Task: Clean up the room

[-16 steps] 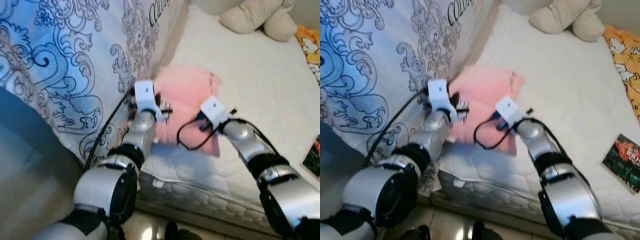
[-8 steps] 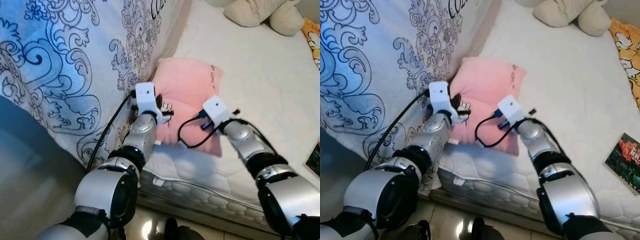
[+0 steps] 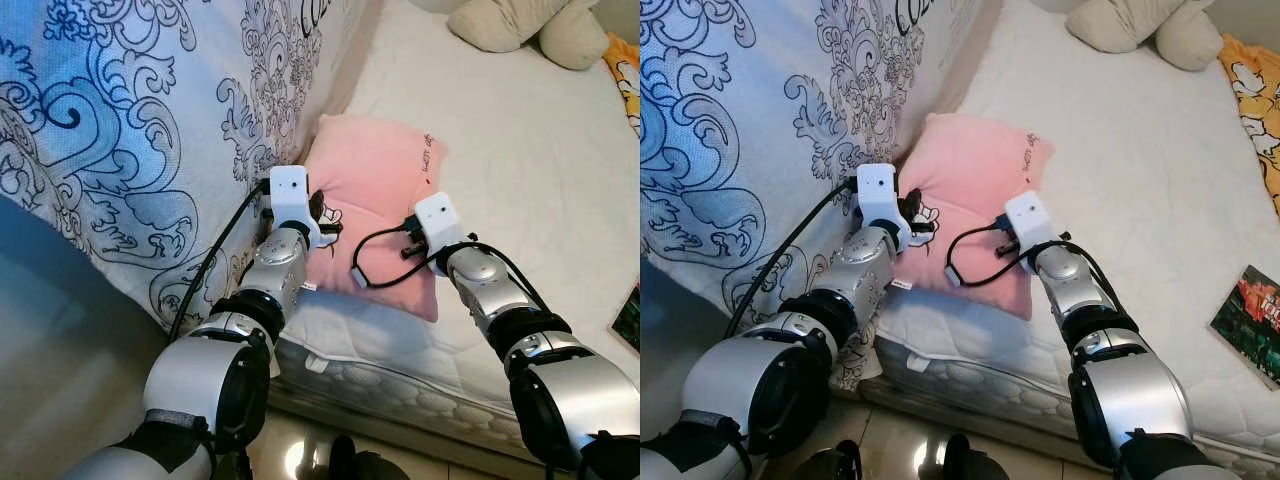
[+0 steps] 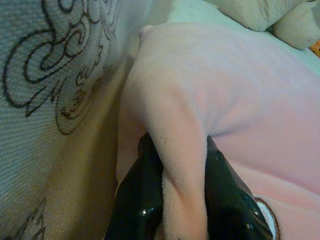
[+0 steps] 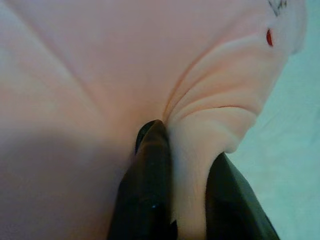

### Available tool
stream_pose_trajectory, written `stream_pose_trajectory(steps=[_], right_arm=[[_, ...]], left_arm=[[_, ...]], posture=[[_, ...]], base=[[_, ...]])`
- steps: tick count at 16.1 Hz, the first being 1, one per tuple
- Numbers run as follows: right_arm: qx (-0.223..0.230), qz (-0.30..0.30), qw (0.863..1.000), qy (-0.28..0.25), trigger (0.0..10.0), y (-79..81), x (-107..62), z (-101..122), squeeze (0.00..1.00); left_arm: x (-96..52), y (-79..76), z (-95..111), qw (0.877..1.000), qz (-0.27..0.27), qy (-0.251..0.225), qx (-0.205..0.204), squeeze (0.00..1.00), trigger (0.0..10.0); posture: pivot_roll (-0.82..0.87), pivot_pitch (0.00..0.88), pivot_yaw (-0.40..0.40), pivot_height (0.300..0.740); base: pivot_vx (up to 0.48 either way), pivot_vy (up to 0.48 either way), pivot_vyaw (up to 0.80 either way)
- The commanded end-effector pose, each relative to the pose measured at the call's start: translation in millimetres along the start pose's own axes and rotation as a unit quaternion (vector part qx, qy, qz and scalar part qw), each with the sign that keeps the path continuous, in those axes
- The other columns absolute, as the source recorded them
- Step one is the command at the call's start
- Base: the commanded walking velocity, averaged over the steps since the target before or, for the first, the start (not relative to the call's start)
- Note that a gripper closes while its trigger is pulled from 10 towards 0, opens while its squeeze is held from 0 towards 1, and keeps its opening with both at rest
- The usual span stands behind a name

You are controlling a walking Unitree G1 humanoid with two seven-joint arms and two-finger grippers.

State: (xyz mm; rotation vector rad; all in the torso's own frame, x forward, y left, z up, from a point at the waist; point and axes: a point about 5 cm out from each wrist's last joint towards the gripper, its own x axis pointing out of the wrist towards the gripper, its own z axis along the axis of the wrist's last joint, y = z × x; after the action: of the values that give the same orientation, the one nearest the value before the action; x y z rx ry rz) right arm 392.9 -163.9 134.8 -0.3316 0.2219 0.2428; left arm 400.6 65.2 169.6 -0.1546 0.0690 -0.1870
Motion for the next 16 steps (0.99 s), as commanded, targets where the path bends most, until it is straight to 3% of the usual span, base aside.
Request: stream_pose_trajectory(steps=[1, 3, 5, 9, 12, 14, 16], right_arm=[[0.044, -0.006, 0.998, 0.052, 10.0, -5.1, -6.5, -26.2, 1.0], [0.072, -0.002, 0.996, 0.053, 10.0, -5.6, -6.9, -27.2, 1.0], [0.087, -0.005, 0.996, 0.028, 10.0, -9.6, -6.6, -20.6, 1.0], [0.15, -0.009, 0.989, -0.003, 10.0, -11.5, -10.4, -25.5, 1.0], [0.213, -0.055, 0.974, -0.049, 10.0, -10.9, -19.1, -39.7, 1.0], [0.231, -0.139, 0.953, -0.138, 10.0, -14.6, -42.1, -46.9, 1.0], [0.223, -0.215, 0.932, -0.187, 10.0, -11.8, -80.4, -58.4, 1.0]], left_arm=[[0.4, 7.3, 6.5, 1.0, 0.005, -0.017, 0.009, 1.0, 10.0], [-5.4, 19.6, -8.9, 1.0, 0.012, -0.006, 0.008, 1.0, 10.0], [-7.8, 32.9, -3.2, 0.999, 0.002, -0.035, 0.035, 1.0, 10.0], [-12.4, 30.1, 9.4, 0.983, -0.08, -0.093, 0.135, 1.0, 10.0], [-19.0, 34.3, 14.1, 0.974, -0.106, -0.127, 0.156, 1.0, 10.0], [-30.4, 35.3, 5.8, 0.97, -0.119, -0.141, 0.159, 1.0, 10.0], [-44.0, 35.6, -4.7, 0.973, -0.122, -0.146, 0.132, 1.0, 10.0]], posture=[[-0.01, 0.228, -0.122, 0.74], [0.01, 0.187, -0.117, 0.74], [0.04, 0.125, -0.108, 0.74], [0.09, 0.0, -0.07, 0.74], [0.09, 0.0, -0.03, 0.74], [0.09, 0.0, -0.012, 0.74], [0.08, 0.0, -0.016, 0.74]], base=[[0.0, 0.0, 0.0], [0.0, 0.0, 0.0], [0.0, 0.0, 0.0], [0.0, 0.0, 0.0], [0.0, 0.0, 0.0], [0.0, 0.0, 0.0], [0.0, 0.0, 0.0]])
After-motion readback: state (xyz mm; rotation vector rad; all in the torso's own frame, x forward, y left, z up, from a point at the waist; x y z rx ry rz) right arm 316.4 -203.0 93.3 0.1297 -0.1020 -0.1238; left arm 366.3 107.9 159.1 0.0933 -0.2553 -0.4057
